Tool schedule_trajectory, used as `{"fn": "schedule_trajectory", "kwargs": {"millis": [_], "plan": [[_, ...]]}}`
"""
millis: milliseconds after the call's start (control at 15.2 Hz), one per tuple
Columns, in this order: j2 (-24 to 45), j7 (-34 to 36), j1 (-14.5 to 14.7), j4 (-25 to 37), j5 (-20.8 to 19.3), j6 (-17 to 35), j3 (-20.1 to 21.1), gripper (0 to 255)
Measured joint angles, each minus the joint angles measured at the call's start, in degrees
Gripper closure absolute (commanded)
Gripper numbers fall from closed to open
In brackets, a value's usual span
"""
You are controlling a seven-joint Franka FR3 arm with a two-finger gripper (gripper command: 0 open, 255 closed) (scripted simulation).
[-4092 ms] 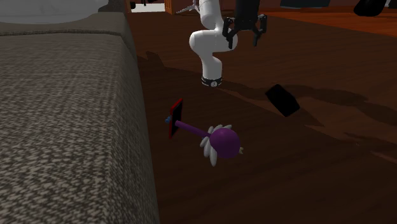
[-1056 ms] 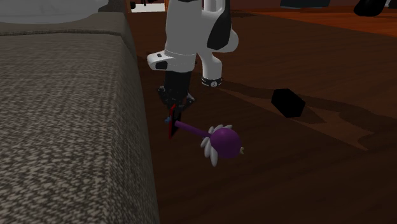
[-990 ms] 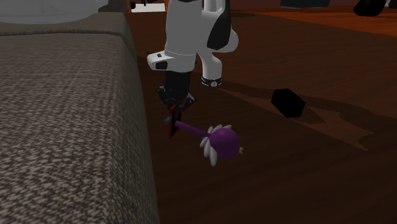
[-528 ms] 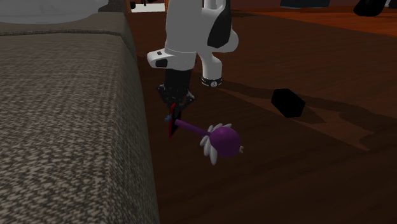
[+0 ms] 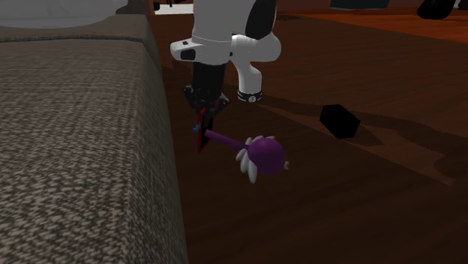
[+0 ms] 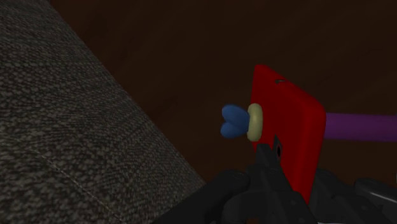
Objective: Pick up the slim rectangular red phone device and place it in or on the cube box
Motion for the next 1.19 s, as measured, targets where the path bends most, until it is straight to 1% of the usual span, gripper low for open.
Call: {"fn": "schedule_trajectory", "kwargs": {"millis": [1188], "plan": [[-4.0, -2.3, 0.3, 9.7, 1.2, -13.6, 0.3, 255]]}}
